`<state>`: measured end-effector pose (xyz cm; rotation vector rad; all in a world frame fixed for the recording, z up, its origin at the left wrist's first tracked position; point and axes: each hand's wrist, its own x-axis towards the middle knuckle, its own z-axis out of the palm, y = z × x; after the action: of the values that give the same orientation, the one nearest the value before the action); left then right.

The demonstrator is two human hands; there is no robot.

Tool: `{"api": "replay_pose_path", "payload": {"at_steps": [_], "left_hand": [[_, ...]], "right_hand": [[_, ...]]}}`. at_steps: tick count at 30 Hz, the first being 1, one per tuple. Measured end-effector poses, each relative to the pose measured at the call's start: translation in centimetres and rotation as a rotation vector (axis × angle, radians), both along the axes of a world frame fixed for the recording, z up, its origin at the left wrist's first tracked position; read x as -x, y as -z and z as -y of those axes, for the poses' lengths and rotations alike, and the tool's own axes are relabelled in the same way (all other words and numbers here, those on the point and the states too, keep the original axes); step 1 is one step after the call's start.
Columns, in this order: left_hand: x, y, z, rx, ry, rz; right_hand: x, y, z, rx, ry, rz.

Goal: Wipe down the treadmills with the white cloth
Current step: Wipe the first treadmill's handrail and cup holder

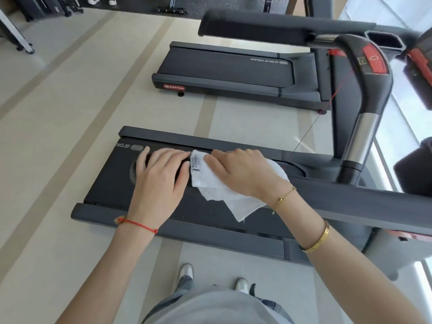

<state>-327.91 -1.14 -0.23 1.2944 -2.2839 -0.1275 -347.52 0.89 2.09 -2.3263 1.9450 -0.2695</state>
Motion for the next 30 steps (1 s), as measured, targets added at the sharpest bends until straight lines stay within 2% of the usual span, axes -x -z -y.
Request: {"api": "replay_pose_path", "payload": {"at_steps": [6,11,17,20,24,30], "left_hand": [[-4.6,-0.1,2.6,-0.026,0.010,-0.049],[-6.4,0.0,3.7,-0.124,0.101,-0.120],[-6.6,0.3,4.0,-0.168,0.173,-0.188],[-6.8,0.3,4.1,-0.183,0.201,-0.209],[-7.4,0.4,4.4,-0.213,0.248,-0.227],[-7.9,0.8,4.8,-0.223,0.309,-0.257]], "right_hand": [[-5.4,0.2,2.5,0.080,-0.025,-0.041],[-6.0,0.3,1.9,0.139,0.066,-0.123],[-5.3,1.8,-1.9,0.402,0.175,-0.113],[-4.8,2.4,-3.1,0.492,0.297,-0.123],[-8.5,1.8,-0.3,0.566,0.562,-0.048],[-10.2,2.6,-0.6,0.557,0.339,-0.085]]}}
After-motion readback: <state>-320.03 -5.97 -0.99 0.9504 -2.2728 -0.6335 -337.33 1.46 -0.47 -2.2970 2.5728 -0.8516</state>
